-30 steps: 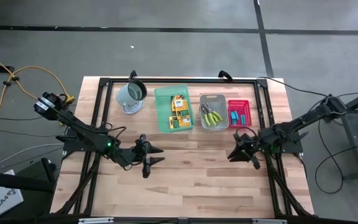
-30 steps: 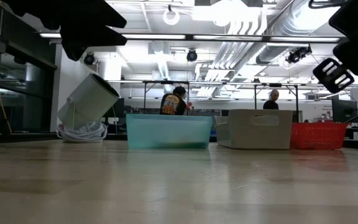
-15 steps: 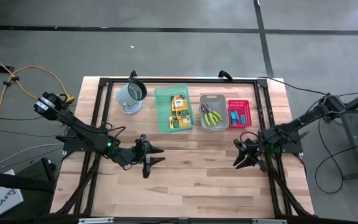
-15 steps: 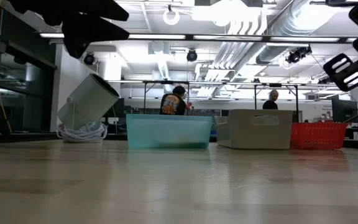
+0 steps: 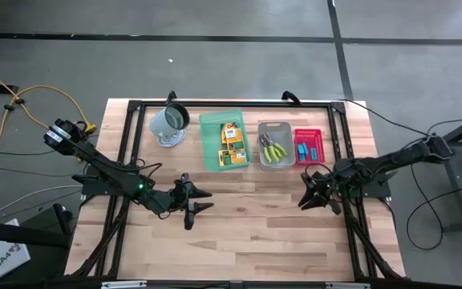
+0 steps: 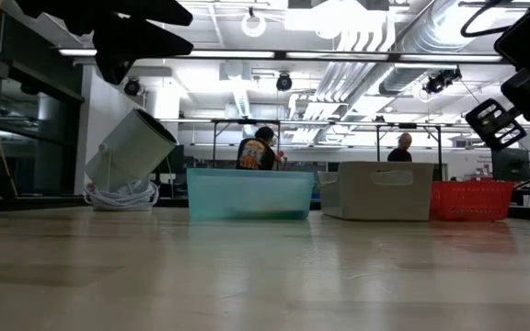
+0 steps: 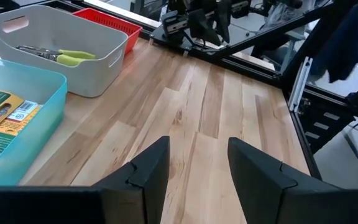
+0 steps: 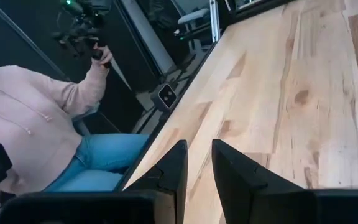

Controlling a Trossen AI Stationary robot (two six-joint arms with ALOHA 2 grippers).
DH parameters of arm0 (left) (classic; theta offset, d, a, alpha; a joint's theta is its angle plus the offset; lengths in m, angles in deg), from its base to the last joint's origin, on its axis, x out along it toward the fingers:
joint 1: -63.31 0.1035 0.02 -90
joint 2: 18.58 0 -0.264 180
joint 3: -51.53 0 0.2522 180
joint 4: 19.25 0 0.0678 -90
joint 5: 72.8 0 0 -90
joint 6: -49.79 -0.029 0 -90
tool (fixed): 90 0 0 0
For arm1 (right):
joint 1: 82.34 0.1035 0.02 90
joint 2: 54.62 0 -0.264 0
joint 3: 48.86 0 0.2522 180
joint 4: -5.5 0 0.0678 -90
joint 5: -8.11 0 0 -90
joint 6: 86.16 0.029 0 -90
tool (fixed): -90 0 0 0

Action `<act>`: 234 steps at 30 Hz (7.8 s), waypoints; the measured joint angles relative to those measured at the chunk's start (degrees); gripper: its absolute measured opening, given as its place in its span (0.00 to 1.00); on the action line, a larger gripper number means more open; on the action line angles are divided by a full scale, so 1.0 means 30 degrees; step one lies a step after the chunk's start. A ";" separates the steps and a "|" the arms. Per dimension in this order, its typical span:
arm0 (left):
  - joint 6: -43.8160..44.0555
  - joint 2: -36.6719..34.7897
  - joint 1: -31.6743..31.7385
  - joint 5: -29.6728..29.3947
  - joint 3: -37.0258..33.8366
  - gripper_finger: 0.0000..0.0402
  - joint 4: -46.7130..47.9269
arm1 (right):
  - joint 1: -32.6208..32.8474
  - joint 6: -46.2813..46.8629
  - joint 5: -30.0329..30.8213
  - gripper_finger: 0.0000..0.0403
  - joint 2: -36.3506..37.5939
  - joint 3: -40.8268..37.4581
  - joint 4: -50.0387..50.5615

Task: Pick & Place School Supplies
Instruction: Return to Home Position

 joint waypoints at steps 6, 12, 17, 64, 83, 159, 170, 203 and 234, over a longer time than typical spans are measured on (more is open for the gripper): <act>0.0001 0.0000 0.0000 0.0007 0.0000 0.40 -0.0116 | -0.1315 0.0227 0.0370 0.16 0.1418 -0.0006 0.2783; 0.0001 0.0000 0.0000 0.0008 0.0000 0.40 -0.0111 | -0.1834 0.0120 0.1954 0.16 0.2647 -0.0007 0.4143; 0.0000 0.0000 0.0000 0.0008 0.0007 0.40 -0.0221 | -0.1829 -0.0136 0.2747 0.16 0.2790 -0.0007 0.4316; -0.4044 -0.1728 0.1235 0.3129 -0.1728 0.40 -0.0981 | -0.1815 -0.1013 0.7401 0.16 0.2773 -0.0022 0.4886; -0.6505 -0.3544 0.4540 0.8773 -0.8983 0.40 -0.9980 | -0.1815 -0.1013 0.7408 0.16 0.2773 -0.0029 0.4820; -1.1191 -2.1223 0.4517 1.1764 -1.1759 0.40 0.6893 | -0.1817 -0.1013 0.7423 0.16 0.2776 -0.0029 0.4798; -1.1271 -2.1223 0.4517 1.1745 -1.1759 0.40 0.6879 | -0.1820 -0.1013 0.7423 0.16 0.2780 -0.0029 0.4798; -1.1278 -2.1223 0.4517 1.1723 -1.1759 0.40 0.6870 | -0.1816 -0.1013 0.7423 0.16 0.2779 -0.0029 0.4798; -1.1285 -2.1223 0.4517 1.1723 -1.1759 0.40 0.6864 | -0.1818 -0.1013 0.7415 0.16 0.2778 -0.0029 0.4791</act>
